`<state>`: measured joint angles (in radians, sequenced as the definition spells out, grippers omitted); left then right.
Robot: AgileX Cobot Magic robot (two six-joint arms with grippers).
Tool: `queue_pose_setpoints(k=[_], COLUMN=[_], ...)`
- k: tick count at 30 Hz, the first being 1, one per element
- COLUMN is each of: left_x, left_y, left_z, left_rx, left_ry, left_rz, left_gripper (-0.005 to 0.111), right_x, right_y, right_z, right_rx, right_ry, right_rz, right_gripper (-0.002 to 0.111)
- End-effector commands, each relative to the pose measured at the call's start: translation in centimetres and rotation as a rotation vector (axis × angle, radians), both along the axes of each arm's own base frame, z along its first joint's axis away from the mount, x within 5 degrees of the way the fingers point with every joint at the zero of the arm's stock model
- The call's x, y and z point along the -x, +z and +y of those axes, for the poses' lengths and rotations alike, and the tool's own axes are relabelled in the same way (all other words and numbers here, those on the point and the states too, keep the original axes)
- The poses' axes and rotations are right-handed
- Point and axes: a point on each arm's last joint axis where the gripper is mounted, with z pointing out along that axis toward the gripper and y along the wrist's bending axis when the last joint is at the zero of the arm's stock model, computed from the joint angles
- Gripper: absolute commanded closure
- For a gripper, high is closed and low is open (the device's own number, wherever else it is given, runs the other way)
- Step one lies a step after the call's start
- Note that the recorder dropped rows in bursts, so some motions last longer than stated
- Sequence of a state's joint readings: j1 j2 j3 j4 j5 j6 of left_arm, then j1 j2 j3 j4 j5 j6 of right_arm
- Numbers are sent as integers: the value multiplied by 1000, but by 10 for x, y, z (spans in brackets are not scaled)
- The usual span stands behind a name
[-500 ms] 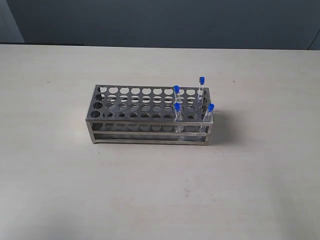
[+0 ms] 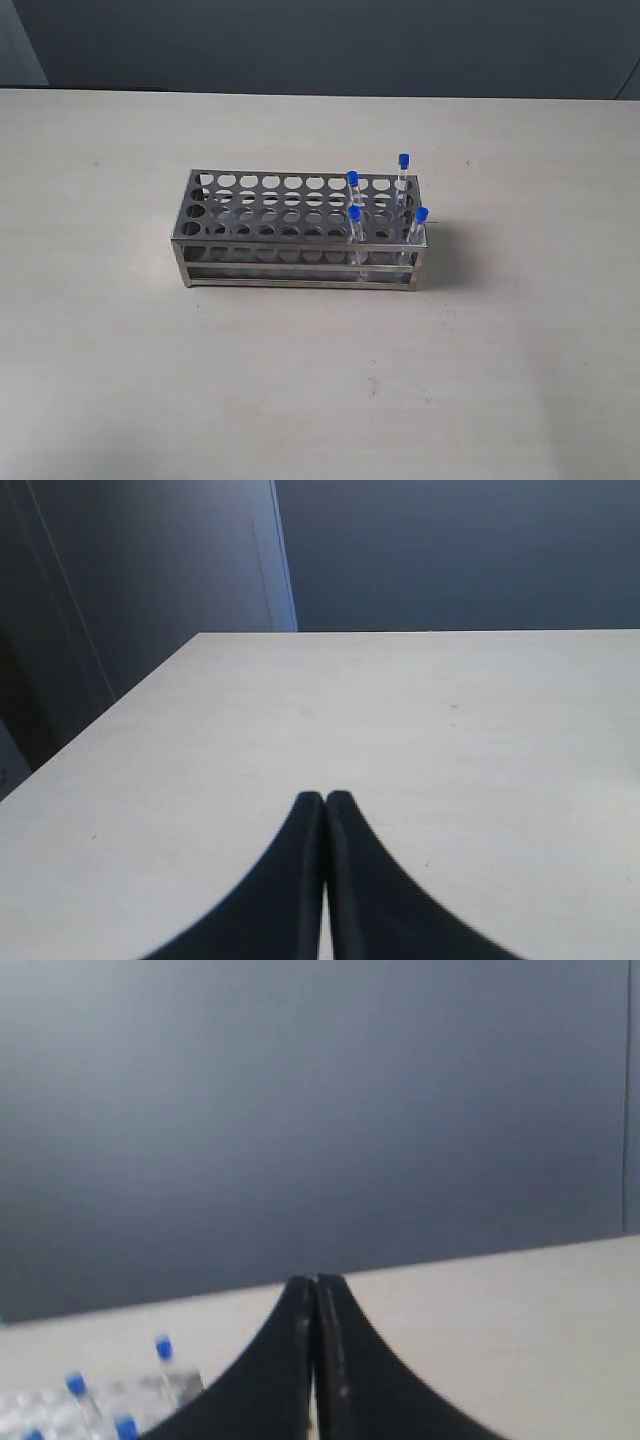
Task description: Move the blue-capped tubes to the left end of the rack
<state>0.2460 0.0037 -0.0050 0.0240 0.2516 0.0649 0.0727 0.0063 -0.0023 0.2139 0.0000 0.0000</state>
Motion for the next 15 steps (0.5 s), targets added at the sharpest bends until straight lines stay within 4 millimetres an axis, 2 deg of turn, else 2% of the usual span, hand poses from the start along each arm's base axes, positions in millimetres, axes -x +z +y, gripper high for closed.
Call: queue_pose_setpoints(k=[1,5,9,13,15], left_x=[0,0,0,0,0], left_y=[0,0,0,0,0], left_z=[0,0,0,0,0], left_rx=[3,3,3,3,3], left_ry=[1,1,1,1,1], left_rz=[-12,-12,-12,-12,-12], left_gripper=[106,106,106,106,106], right_x=[2,3,7,9,0], right_y=[11,14,28,66,94], right_z=[-6,-9,-11,1,8], right_rx=[-272,-297,-273,-95,-10], right_ry=[-31,-47,-60,45,83], right_rz=[-114,-158,-318,-447,-486], right_gripper=[108,108,108,108,108])
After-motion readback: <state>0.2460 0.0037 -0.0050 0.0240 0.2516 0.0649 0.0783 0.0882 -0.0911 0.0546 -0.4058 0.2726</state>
